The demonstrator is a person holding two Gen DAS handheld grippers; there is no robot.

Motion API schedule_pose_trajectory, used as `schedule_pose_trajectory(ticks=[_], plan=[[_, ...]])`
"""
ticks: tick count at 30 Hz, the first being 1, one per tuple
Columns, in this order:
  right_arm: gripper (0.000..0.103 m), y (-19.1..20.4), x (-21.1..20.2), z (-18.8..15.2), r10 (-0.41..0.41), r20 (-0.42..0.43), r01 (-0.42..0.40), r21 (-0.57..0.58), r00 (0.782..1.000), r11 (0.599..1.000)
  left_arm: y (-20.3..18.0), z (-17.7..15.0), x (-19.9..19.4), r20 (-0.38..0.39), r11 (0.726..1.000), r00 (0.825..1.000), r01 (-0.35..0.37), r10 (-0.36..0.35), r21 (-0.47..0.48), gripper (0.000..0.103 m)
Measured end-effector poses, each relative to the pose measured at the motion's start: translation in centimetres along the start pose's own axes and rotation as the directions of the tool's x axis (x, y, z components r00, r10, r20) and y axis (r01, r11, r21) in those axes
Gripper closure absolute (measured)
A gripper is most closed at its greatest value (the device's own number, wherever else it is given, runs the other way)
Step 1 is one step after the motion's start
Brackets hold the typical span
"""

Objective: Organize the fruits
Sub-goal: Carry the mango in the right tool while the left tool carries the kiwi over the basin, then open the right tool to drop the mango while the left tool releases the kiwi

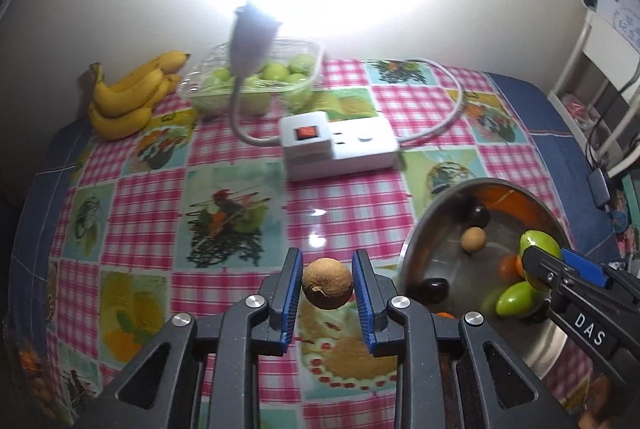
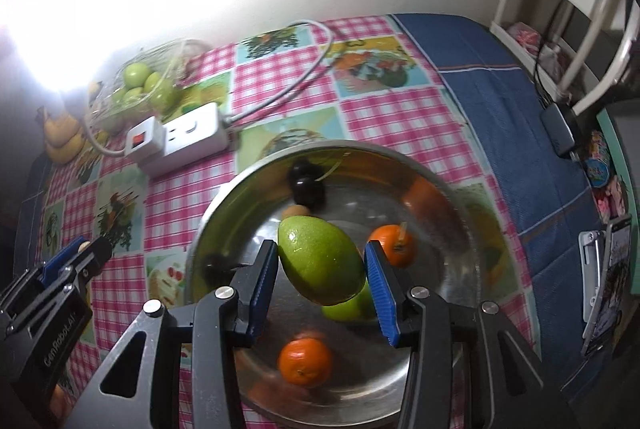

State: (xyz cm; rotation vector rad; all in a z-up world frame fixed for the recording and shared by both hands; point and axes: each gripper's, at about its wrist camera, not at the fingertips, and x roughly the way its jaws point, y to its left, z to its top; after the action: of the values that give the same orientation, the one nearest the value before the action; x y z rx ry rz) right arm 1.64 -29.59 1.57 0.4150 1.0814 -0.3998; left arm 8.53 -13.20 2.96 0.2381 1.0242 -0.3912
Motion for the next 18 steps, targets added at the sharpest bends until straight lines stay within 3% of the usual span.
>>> schedule_pose_trajectory(ticks=[10, 18], plan=[[0.057, -3.3, -0.6, 0.2, -0.001, 0.016, 0.001, 0.046, 1.0, 0.999, -6.0, -0.2, 0.0, -0.006, 0.992, 0.999, 0.039, -0.039, 0.119, 0.076], [0.056, -4.2, -0.3, 0.1, 0.007, 0.012, -0.008, 0.045, 1.0, 0.999, -8.3, -0.7, 0.8, -0.041, 0.986, 0.996, 0.081, -0.076, 0.148, 0.076]])
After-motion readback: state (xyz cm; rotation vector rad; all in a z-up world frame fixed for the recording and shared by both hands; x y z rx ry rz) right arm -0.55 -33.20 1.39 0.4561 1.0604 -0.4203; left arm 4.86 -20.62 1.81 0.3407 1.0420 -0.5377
